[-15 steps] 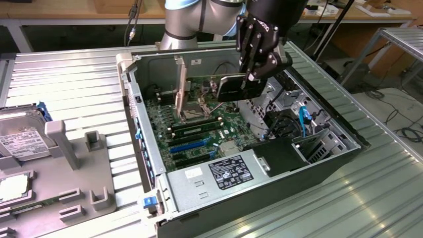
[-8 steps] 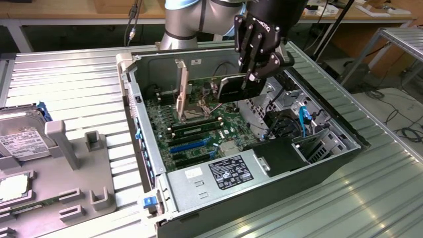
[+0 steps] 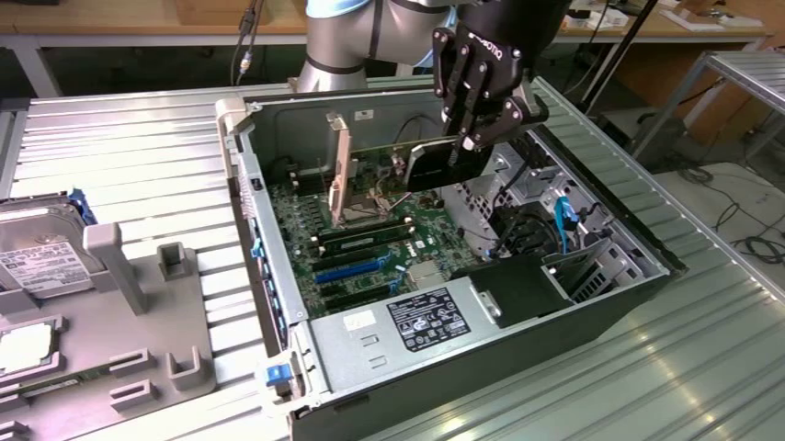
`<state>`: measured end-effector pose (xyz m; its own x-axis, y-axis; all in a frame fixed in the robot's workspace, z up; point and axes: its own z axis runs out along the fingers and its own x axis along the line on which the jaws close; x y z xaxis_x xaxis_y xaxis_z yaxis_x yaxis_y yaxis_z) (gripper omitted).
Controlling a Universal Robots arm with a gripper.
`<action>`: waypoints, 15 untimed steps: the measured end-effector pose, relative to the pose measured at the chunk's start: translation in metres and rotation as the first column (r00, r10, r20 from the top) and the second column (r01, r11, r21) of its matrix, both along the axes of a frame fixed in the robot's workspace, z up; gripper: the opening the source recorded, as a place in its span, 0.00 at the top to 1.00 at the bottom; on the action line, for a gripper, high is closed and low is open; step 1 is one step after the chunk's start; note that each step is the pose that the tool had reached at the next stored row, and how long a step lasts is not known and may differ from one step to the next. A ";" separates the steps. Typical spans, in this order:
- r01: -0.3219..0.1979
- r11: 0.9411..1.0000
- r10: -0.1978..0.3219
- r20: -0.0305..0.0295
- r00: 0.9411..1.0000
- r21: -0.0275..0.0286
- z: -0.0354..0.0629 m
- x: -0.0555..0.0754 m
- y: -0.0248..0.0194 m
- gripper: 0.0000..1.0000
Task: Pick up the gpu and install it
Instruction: 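Insert the gpu into the slot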
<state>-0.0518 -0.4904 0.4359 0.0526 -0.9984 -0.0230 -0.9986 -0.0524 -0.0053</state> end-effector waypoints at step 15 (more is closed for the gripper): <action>0.000 1.000 0.000 0.001 1.000 0.000 -0.0063 0.000 0.0071 0.73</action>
